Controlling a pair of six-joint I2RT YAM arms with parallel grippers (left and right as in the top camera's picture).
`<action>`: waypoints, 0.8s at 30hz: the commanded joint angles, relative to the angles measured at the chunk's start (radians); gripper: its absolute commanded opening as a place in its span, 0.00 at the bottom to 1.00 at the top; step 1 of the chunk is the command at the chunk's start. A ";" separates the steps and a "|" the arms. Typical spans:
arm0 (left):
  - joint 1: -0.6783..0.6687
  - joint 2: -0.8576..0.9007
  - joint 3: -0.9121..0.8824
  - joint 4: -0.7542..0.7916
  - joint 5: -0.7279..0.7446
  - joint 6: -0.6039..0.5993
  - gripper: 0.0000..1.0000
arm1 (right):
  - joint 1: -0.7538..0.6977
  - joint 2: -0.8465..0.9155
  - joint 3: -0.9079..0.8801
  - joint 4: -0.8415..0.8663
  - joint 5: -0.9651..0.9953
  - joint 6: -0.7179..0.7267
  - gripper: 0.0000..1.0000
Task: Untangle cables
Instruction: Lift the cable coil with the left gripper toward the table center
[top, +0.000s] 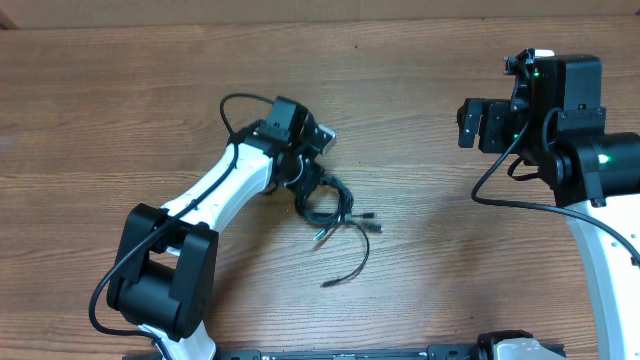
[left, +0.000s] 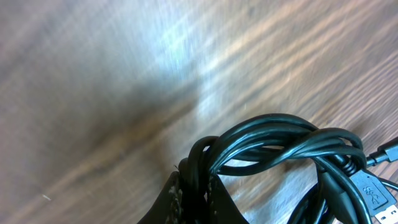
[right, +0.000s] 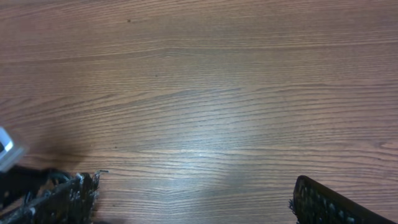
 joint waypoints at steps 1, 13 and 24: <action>-0.006 0.009 0.075 -0.011 0.009 -0.014 0.04 | 0.005 0.002 0.027 0.006 -0.006 -0.005 1.00; -0.006 0.009 0.288 -0.129 0.001 -0.013 0.04 | 0.005 0.002 0.027 0.008 0.006 -0.005 1.00; -0.006 0.009 0.486 -0.217 -0.105 -0.013 0.04 | 0.005 0.003 0.027 0.011 0.013 -0.004 1.00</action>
